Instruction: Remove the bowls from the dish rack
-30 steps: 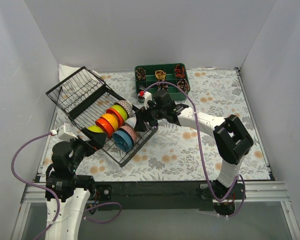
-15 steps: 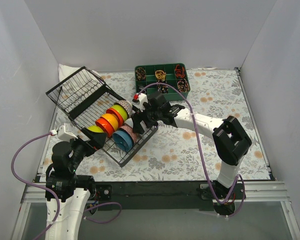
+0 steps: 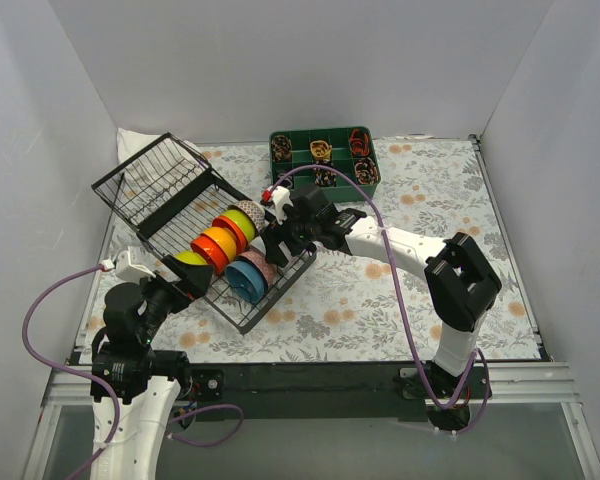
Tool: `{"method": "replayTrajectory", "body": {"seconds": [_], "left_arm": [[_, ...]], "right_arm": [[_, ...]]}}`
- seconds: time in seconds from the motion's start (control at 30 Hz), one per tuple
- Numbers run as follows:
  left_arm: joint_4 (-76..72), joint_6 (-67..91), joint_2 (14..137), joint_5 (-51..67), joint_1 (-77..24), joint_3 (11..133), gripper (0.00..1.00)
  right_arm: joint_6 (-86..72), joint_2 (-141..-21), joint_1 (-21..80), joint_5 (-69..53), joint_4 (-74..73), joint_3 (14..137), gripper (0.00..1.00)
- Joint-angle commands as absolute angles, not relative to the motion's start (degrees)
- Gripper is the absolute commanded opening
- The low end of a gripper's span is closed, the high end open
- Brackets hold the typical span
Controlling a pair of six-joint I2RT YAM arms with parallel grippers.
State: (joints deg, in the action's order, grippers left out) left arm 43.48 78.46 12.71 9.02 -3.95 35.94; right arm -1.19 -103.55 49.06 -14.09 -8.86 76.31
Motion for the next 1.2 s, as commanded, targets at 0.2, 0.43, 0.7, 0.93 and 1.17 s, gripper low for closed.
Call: {"method": "replayTrajectory", "body": {"seconds": [0.2, 0.43, 0.7, 0.93, 1.17], "left_arm": [[44.21, 78.49, 13.27, 8.61, -4.13, 36.30, 0.98], [44.12, 78.49, 13.71, 8.70, -4.13, 36.30, 0.98], [42.80, 77.96, 14.76, 9.93, -4.13, 36.39, 0.98], [40.44, 76.82, 17.66, 12.21, -4.13, 36.47, 0.98], [34.46, 75.24, 22.40, 15.73, -4.13, 36.65, 0.98]], "right_arm": [[-0.44, -104.50, 49.83, -14.50, -9.40, 78.66, 0.60], [-1.23, -102.22, 49.83, -13.36, -10.28, 81.03, 0.11], [-2.29, -98.27, 49.92, -8.71, -10.20, 82.18, 0.01], [-3.33, -94.84, 50.01, -3.43, -9.58, 81.74, 0.01], [-9.39, -91.59, 49.92, -0.19, -8.44, 82.09, 0.01]]}}
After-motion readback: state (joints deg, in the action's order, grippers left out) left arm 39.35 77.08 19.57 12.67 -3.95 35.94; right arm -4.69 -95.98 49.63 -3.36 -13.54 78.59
